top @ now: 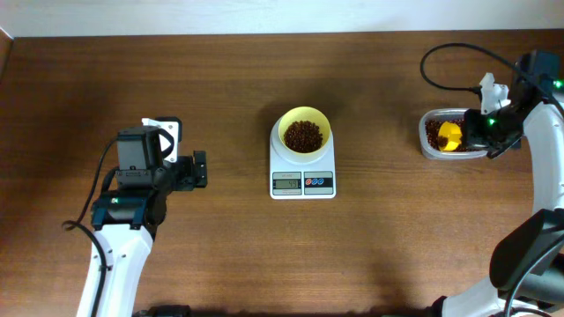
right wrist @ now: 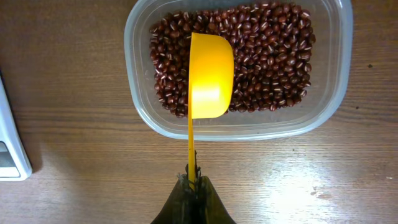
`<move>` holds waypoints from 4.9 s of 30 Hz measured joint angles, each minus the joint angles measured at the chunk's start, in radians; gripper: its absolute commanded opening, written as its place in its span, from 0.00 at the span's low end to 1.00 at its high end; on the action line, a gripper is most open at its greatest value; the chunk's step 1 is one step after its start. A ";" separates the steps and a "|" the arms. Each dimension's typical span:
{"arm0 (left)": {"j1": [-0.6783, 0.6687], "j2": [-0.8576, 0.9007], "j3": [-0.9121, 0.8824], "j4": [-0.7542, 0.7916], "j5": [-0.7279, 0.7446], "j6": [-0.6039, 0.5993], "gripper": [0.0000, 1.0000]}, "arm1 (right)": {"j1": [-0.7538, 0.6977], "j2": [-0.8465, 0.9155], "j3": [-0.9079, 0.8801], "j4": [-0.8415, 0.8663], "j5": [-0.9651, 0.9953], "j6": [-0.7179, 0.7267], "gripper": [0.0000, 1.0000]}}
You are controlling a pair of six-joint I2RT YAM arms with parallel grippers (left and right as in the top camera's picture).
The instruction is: Scoop item into bowl and weigh 50g on scale
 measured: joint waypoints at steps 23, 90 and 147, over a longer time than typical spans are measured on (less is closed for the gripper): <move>0.000 0.000 0.000 0.000 0.000 0.000 0.99 | 0.000 -0.077 0.004 0.024 -0.026 0.055 0.04; 0.000 0.000 0.000 0.000 0.000 0.000 0.99 | 0.000 -0.077 0.005 0.020 -0.030 0.056 0.04; 0.000 0.000 0.000 0.000 0.000 0.000 0.99 | 0.000 -0.077 0.005 0.035 -0.049 0.056 0.04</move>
